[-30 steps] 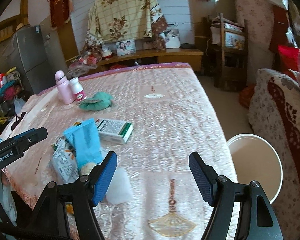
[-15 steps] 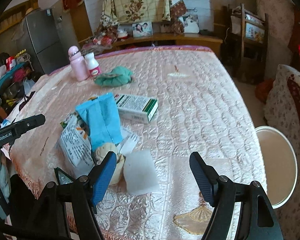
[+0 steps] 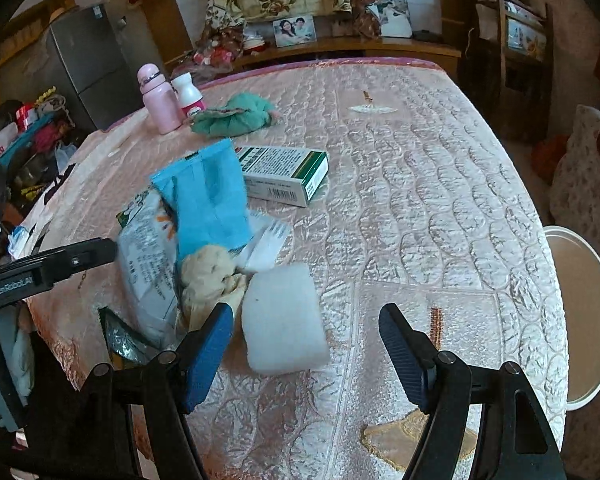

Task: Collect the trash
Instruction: 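Return both tools to the mattress and approach the remaining trash, then grasp the white foam block with right while left grasps the paper bag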

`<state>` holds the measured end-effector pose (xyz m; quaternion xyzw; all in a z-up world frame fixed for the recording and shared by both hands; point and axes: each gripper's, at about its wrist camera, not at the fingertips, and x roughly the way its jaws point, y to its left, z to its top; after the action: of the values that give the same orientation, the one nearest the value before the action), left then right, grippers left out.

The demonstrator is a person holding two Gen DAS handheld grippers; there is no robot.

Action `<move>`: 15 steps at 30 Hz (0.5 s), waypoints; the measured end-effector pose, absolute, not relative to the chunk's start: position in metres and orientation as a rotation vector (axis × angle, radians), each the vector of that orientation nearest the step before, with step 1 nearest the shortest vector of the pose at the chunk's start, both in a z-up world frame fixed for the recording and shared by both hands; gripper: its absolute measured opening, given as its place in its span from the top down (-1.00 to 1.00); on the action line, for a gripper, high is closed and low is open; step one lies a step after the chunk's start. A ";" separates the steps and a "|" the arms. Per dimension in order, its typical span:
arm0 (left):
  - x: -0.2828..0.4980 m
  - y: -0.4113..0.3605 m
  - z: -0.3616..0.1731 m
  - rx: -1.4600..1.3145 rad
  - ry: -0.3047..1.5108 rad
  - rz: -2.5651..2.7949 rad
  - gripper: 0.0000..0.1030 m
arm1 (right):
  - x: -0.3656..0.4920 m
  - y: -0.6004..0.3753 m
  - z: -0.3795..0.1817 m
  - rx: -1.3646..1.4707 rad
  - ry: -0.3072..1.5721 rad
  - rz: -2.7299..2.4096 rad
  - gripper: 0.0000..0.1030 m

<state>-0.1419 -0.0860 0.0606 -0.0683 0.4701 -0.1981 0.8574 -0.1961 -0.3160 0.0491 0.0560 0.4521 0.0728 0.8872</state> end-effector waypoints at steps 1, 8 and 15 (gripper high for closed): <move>-0.141 -0.087 0.061 -0.153 0.984 -0.424 -0.07 | -0.195 -0.316 0.048 0.117 0.942 0.153 -0.42; -0.134 -0.090 0.066 -0.227 0.976 -0.501 -0.27 | -0.189 -0.318 0.038 0.133 0.962 0.163 -0.42; -0.127 -0.105 0.052 -0.228 1.002 -0.493 -0.29 | -0.186 -0.317 0.033 0.133 0.959 0.176 -0.42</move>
<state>-0.1267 -0.1053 0.0515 -0.1079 0.4745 -0.2335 0.8418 -0.1861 -0.3174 0.0331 0.0640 0.4602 0.0846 0.8814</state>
